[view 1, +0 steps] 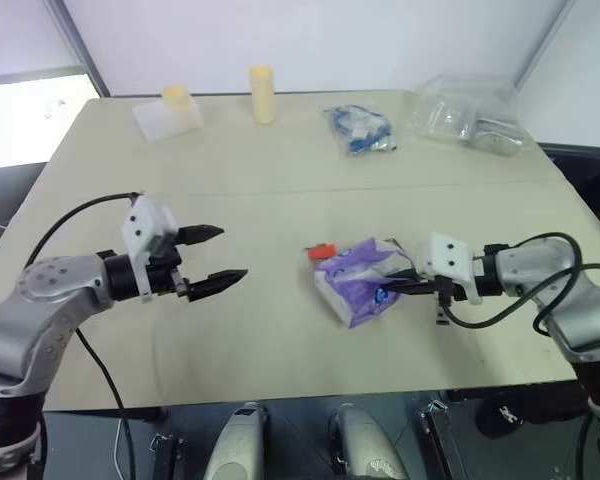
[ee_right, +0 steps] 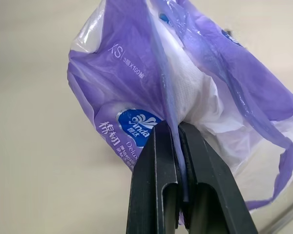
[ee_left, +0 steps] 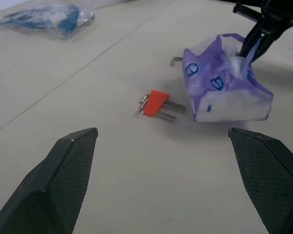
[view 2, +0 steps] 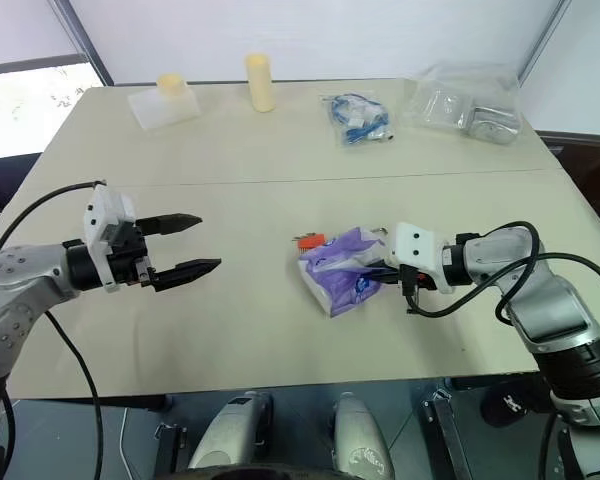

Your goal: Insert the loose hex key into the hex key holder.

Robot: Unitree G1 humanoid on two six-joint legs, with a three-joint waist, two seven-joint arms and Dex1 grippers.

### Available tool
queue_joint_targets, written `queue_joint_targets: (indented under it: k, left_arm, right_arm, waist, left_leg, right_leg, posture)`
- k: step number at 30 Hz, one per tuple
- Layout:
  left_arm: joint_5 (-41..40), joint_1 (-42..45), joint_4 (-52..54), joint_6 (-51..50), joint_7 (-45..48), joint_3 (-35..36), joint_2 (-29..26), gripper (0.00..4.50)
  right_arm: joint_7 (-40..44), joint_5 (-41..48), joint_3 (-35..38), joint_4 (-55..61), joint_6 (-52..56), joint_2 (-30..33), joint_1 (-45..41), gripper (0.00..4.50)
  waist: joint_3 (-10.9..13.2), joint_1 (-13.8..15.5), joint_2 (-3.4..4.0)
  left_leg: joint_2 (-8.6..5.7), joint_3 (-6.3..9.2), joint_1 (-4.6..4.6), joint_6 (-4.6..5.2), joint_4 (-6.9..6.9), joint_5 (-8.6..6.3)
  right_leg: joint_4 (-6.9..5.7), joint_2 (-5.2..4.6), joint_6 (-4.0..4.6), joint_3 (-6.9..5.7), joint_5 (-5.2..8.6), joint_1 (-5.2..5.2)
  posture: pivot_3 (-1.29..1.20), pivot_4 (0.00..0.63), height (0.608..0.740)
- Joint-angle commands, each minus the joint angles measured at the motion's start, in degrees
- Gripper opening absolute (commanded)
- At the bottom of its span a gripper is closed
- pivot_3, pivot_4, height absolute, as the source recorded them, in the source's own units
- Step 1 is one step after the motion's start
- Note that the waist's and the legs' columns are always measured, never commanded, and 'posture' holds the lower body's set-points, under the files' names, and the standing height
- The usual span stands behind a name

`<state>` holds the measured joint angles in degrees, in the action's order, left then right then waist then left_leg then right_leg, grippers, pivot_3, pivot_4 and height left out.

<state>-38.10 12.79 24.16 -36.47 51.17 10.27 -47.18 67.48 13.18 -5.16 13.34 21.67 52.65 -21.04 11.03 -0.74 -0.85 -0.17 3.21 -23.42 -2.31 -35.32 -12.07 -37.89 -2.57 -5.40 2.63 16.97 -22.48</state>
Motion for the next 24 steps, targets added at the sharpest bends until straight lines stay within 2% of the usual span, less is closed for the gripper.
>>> queue_joint_targets:
  k: [1, 4, 8, 16, 20, 24]
  left_arm:
    - [0.16, 1.20, 0.10, 1.52, 0.65, 0.43, -0.03, 4.50]
    - [0.34, 1.43, -0.15, 1.64, 0.79, 0.13, 0.14, 4.50]
    - [0.65, 1.47, -0.42, 2.05, 0.94, -0.18, 0.41, 4.50]
    - [1.94, 0.63, -0.40, 3.21, 1.50, -0.63, 0.82, 4.50]
    - [2.13, 0.36, -0.13, 3.32, 1.52, -0.67, 1.11, 4.50]
    - [2.34, 0.06, 0.09, 3.33, 1.52, -0.81, 1.49, 4.50]
  right_arm:
    - [-2.98, 3.12, 5.12, -0.06, 1.35, -1.45, -2.48, 0.08]
    - [-7.61, 2.18, 7.89, -4.51, 0.40, -3.25, -4.63, 0.08]
    - [-19.71, -6.67, 7.83, -15.10, -1.25, -4.26, -7.95, 0.08]
    - [-45.33, -14.07, 12.67, -31.07, 9.89, -9.63, -15.42, 0.08]
    - [-55.65, -16.06, 16.08, -38.53, 12.00, -9.86, -18.47, 0.08]
    - [-62.02, -16.60, 18.50, -43.28, 12.03, -9.79, -19.65, 0.08]
  waist:
    - [0.00, 0.00, 0.00]
    - [0.00, -0.05, 0.00]
    - [-0.01, -0.06, -0.01]
    - [0.00, -0.11, 0.01]
    - [0.00, -0.16, 0.01]
    - [0.00, -0.20, 0.01]
  left_leg:
    - [0.00, 0.00, 0.00, 0.00, 0.00, 0.00]
    - [-0.01, -0.03, 0.00, 0.00, -0.02, 0.00]
    - [-0.01, -0.02, 0.00, 0.00, -0.01, 0.00]
    - [-0.03, -0.10, -0.05, -0.01, 0.04, 0.01]
    - [-0.03, -0.23, -0.05, -0.01, 0.04, 0.01]
    - [-0.04, -0.34, -0.05, 0.00, 0.04, 0.01]
  right_leg:
    - [0.00, 0.00, 0.00, 0.00, 0.00, 0.00]
    - [-0.02, -0.01, 0.00, 0.01, 0.00, -0.01]
    - [-0.02, 0.00, 0.00, 0.01, 0.00, -0.01]
    - [-0.09, -0.01, 0.01, 0.07, 0.00, -0.15]
    - [-0.10, 0.01, 0.01, 0.08, 0.00, -0.15]
    - [-0.10, 0.01, 0.01, 0.08, 0.00, -0.14]
  posture:
    - [0.00, 0.150, 0.740]
    - [0.00, 0.150, 0.740]
    - [0.00, 0.150, 0.740]
    - [0.00, 0.150, 0.740]
    - [0.00, 0.150, 0.740]
    - [0.00, 0.150, 0.740]
